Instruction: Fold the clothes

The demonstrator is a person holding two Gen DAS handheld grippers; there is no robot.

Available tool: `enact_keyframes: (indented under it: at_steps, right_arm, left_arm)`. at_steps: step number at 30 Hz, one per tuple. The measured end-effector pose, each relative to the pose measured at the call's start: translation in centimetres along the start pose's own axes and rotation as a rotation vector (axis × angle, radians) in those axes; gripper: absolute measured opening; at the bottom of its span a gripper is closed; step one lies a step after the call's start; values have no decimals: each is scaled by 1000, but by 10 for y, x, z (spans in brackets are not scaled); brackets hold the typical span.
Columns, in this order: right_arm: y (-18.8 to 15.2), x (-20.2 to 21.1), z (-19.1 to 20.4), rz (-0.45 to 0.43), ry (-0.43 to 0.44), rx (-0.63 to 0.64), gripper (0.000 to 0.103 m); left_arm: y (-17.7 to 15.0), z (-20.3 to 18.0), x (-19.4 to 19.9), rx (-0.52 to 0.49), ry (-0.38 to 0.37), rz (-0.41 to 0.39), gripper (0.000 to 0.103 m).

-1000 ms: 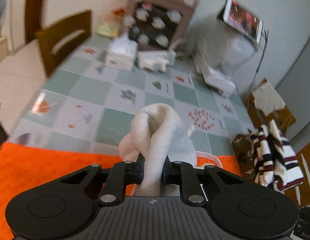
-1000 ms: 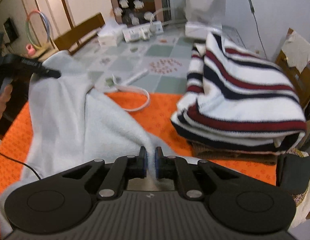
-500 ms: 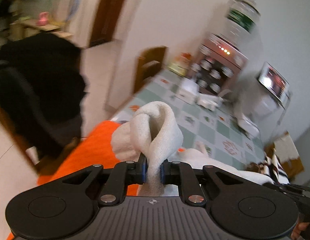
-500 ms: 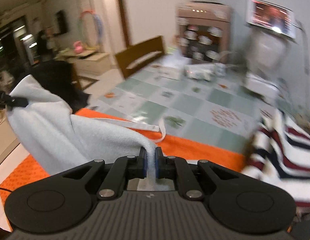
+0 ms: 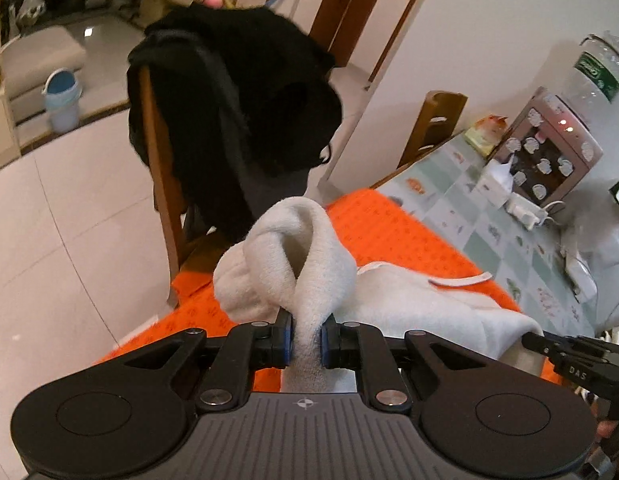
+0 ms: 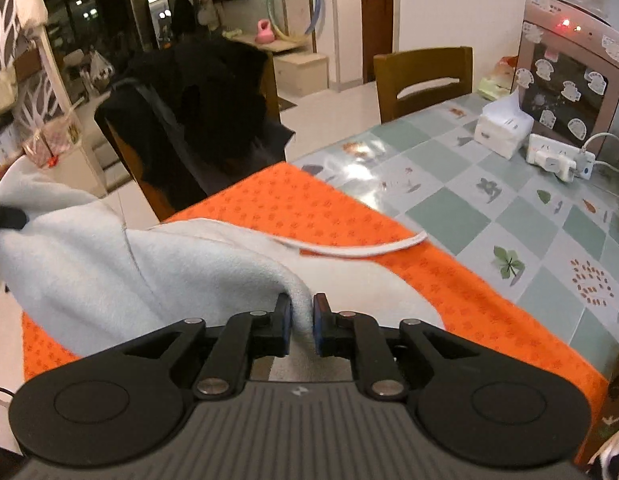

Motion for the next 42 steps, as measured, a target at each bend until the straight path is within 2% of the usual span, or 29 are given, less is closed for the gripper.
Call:
enact_keyframes:
  at_steps: [1,6,13,23,26,31,39,42]
  right_arm:
    - [-1,1,4,1,-10,12,25]
    - [-15,21,19,-3,-10,-10,32]
    - [-43,59,36,-7,3,-85,58]
    - [-117,104,82,52,-76,-191,60]
    - [-135,114,98,59,-106,-231,67]
    - [-163,114,134,82,-110,-276,81]
    - [-194,93,193,136,-106,-273,91]
    - [-206,84,206,168,-130,-245,94]
  left_arm:
    - [-1,4,-3,0,3,3,16]
    - [1,13,-10,-19,-14,17,16]
    - [12,12,-22,-57,-53,49,16]
    - [19,7,-31,-136,-95,84,16]
    - [21,8,-33,-156,-104,96,16]
    - [24,7,-35,-184,-118,109,16]
    - [23,5,-36,-217,-134,116,16]
    - [24,4,-36,-227,-138,115,16]
Point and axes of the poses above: each gripper's, at about its wrist camera, not at the fingertips, and x roughly against the way its jaws point, z to its left, y to its top, the point moved 8 cm from there along -x, roughly the way its jaws point, and after that the axes turned 14 degrees about x, right-handed, at the moved point
